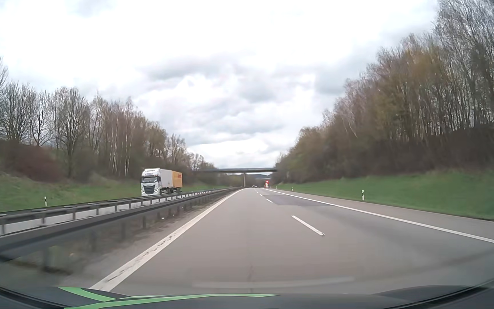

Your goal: Follow the waypoints while adhering to traffic rules and regulations

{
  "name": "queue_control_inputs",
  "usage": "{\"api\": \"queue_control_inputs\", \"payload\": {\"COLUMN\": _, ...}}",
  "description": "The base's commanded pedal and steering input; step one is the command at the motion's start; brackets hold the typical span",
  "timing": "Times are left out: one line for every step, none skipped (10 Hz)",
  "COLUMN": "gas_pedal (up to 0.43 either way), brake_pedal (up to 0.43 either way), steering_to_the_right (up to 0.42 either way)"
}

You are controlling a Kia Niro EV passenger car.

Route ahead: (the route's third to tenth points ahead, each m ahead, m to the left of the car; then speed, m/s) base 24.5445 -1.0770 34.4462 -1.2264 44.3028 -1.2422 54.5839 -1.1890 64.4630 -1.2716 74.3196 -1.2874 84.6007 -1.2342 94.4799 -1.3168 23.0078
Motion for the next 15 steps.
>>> {"api": "queue_control_inputs", "payload": {"gas_pedal": 0.138, "brake_pedal": 0.000, "steering_to_the_right": 0.000}}
{"api": "queue_control_inputs", "payload": {"gas_pedal": 0.138, "brake_pedal": 0.000, "steering_to_the_right": 0.000}}
{"api": "queue_control_inputs", "payload": {"gas_pedal": 0.138, "brake_pedal": 0.000, "steering_to_the_right": 0.000}}
{"api": "queue_control_inputs", "payload": {"gas_pedal": 0.138, "brake_pedal": 0.000, "steering_to_the_right": 0.000}}
{"api": "queue_control_inputs", "payload": {"gas_pedal": 0.150, "brake_pedal": 0.000, "steering_to_the_right": 0.000}}
{"api": "queue_control_inputs", "payload": {"gas_pedal": 0.150, "brake_pedal": 0.000, "steering_to_the_right": 0.000}}
{"api": "queue_control_inputs", "payload": {"gas_pedal": 0.150, "brake_pedal": 0.000, "steering_to_the_right": 0.000}}
{"api": "queue_control_inputs", "payload": {"gas_pedal": 0.150, "brake_pedal": 0.000, "steering_to_the_right": 0.000}}
{"api": "queue_control_inputs", "payload": {"gas_pedal": 0.150, "brake_pedal": 0.000, "steering_to_the_right": 0.000}}
{"api": "queue_control_inputs", "payload": {"gas_pedal": 0.150, "brake_pedal": 0.000, "steering_to_the_right": 0.000}}
{"api": "queue_control_inputs", "payload": {"gas_pedal": 0.150, "brake_pedal": 0.000, "steering_to_the_right": 0.000}}
{"api": "queue_control_inputs", "payload": {"gas_pedal": 0.150, "brake_pedal": 0.000, "steering_to_the_right": 0.000}}
{"api": "queue_control_inputs", "payload": {"gas_pedal": 0.150, "brake_pedal": 0.000, "steering_to_the_right": 0.000}}
{"api": "queue_control_inputs", "payload": {"gas_pedal": 0.150, "brake_pedal": 0.000, "steering_to_the_right": 0.000}}
{"api": "queue_control_inputs", "payload": {"gas_pedal": 0.150, "brake_pedal": 0.000, "steering_to_the_right": 0.000}}
